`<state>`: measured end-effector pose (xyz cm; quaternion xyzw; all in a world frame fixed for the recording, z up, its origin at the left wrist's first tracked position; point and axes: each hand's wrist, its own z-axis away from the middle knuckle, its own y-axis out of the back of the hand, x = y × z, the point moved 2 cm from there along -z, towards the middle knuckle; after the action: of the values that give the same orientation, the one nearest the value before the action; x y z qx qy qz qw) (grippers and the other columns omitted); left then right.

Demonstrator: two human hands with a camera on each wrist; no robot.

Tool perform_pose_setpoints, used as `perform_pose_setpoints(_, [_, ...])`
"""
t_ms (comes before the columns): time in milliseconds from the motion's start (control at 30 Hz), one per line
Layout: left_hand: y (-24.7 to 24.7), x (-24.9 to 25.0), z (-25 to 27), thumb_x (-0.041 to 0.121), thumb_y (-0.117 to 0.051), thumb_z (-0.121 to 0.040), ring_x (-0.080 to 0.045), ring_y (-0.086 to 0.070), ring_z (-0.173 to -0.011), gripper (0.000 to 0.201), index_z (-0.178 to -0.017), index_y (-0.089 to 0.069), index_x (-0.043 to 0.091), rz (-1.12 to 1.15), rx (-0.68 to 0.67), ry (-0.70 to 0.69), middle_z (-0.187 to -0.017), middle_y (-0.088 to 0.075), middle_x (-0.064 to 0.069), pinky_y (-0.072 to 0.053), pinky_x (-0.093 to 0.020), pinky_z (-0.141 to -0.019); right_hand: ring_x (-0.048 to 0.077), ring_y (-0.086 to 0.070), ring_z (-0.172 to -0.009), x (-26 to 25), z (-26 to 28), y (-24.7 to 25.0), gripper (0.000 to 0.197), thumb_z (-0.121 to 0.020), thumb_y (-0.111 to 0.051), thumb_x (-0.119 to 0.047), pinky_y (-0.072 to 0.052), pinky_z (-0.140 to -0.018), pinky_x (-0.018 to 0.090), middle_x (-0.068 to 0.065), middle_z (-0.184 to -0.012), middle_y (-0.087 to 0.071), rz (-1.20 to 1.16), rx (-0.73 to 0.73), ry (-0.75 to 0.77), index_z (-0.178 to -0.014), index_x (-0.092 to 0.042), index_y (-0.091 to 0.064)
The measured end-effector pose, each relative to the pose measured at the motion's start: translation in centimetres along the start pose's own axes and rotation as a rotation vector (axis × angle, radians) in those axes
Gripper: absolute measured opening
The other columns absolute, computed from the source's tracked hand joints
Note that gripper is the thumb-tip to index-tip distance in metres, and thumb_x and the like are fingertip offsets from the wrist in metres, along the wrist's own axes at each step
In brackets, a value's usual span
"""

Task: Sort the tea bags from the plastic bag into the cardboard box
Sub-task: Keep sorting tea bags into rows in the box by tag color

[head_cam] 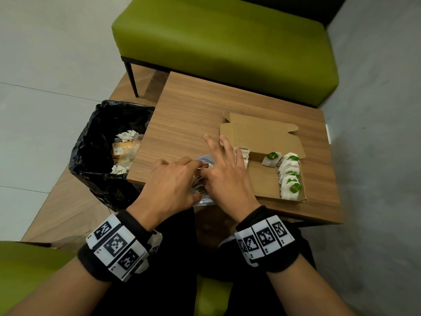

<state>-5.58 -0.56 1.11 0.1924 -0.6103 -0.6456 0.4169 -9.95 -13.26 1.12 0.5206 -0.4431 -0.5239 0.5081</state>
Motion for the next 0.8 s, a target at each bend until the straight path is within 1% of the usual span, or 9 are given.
perform_pose_setpoints(233, [0.1, -0.1, 0.0, 0.050, -0.069, -0.076, -0.014, -0.060, -0.112, 0.068, -0.137, -0.044, 0.033, -0.017, -0.008, -0.012, -0.132, -0.056, 0.011, -0.038, -0.042, -0.101, 0.038, 0.005, -0.152, 0.4, -1.1, 0.0, 0.015, -0.093, -0.060, -0.026, -0.015, -0.116, 0.067, 0.008, -0.166, -0.001, 0.120, -0.128, -0.004, -0.102, -0.023, -0.071])
perform_pose_setpoints(333, [0.1, -0.2, -0.2, 0.051, -0.069, -0.077, -0.015, -0.059, -0.115, 0.073, -0.141, -0.040, 0.031, -0.019, -0.015, -0.002, -0.136, -0.054, 0.010, -0.036, -0.043, -0.104, 0.032, 0.003, -0.153, 0.7, -1.2, 0.1, 0.020, -0.095, -0.058, -0.034, -0.013, -0.118, 0.063, 0.003, -0.166, -0.005, 0.069, -0.129, 0.003, -0.105, -0.029, -0.074])
perform_pose_setpoints(400, [0.3, -0.4, -0.2, 0.051, -0.069, -0.077, -0.017, -0.059, -0.115, 0.074, -0.142, -0.040, 0.029, -0.015, -0.014, 0.008, -0.136, -0.054, 0.009, -0.036, -0.043, -0.104, 0.028, -0.004, -0.152, 1.4, -0.9, 0.1, 0.022, -0.093, -0.061, -0.042, -0.014, -0.119, 0.058, -0.002, -0.165, -0.014, -0.062, -0.091, -0.012, -0.107, -0.033, -0.075])
perform_pose_setpoints(467, [0.6, -0.7, -0.3, 0.051, -0.070, -0.078, -0.018, -0.059, -0.115, 0.074, -0.142, -0.041, 0.028, -0.011, -0.009, 0.014, -0.135, -0.055, 0.008, -0.035, -0.042, -0.102, 0.026, -0.017, -0.149, 2.3, -0.5, -0.1, 0.020, -0.088, -0.068, -0.042, -0.020, -0.118, 0.052, -0.004, -0.161, -0.029, -0.243, 0.016, -0.033, -0.103, -0.033, -0.077])
perform_pose_setpoints(533, [0.9, -1.1, -0.4, 0.051, -0.071, -0.077, -0.018, -0.058, -0.116, 0.075, -0.142, -0.043, 0.027, 0.008, -0.006, 0.024, -0.135, -0.056, 0.007, -0.036, -0.040, -0.100, 0.020, -0.032, -0.141, 3.4, 0.0, -0.5, 0.016, -0.083, -0.075, -0.038, -0.031, -0.112, 0.045, -0.006, -0.151, -0.046, -0.472, 0.152, -0.086, -0.097, -0.030, -0.079])
perform_pose_setpoints(600, [1.1, -1.5, -0.6, 0.052, -0.072, -0.078, -0.018, -0.057, -0.118, 0.075, -0.142, -0.043, 0.026, 0.029, -0.003, 0.038, -0.135, -0.055, 0.007, -0.036, -0.040, -0.099, 0.013, -0.044, -0.129, 4.3, 0.3, -0.9, 0.016, -0.080, -0.079, -0.034, -0.040, -0.106, 0.039, -0.011, -0.137, -0.057, -0.690, 0.237, -0.152, -0.093, -0.026, -0.080])
perform_pose_setpoints(667, [1.3, -1.8, -0.9, 0.050, -0.071, -0.079, -0.019, -0.057, -0.118, 0.074, -0.142, -0.044, 0.025, 0.046, 0.008, 0.050, -0.135, -0.056, 0.006, -0.037, -0.040, -0.098, 0.009, -0.056, -0.118, 4.9, 0.5, -0.8, 0.016, -0.080, -0.081, -0.029, -0.047, -0.101, 0.038, -0.016, -0.121, -0.064, -0.867, 0.303, -0.214, -0.093, -0.021, -0.080])
perform_pose_setpoints(733, [1.6, -2.2, -1.2, 0.048, -0.071, -0.080, -0.022, -0.058, -0.117, 0.071, -0.141, -0.045, 0.023, 0.072, 0.032, 0.076, -0.135, -0.057, 0.003, -0.040, -0.041, -0.097, 0.005, -0.064, -0.107, 5.4, 0.7, -0.5, 0.018, -0.080, -0.081, -0.026, -0.052, -0.096, 0.036, -0.014, -0.109, -0.070, -0.993, 0.359, -0.270, -0.094, -0.015, -0.080])
perform_pose_setpoints(800, [1.8, -2.5, -1.6, 0.048, -0.070, -0.082, -0.025, -0.059, -0.117, 0.070, -0.142, -0.044, 0.023, 0.091, 0.042, 0.105, -0.136, -0.058, 0.001, -0.043, -0.042, -0.095, 0.006, -0.068, -0.099, 5.7, 0.8, -0.2, 0.021, -0.081, -0.080, -0.027, -0.054, -0.089, 0.033, -0.007, -0.103, -0.074, -1.076, 0.389, -0.322, -0.095, -0.012, -0.080])
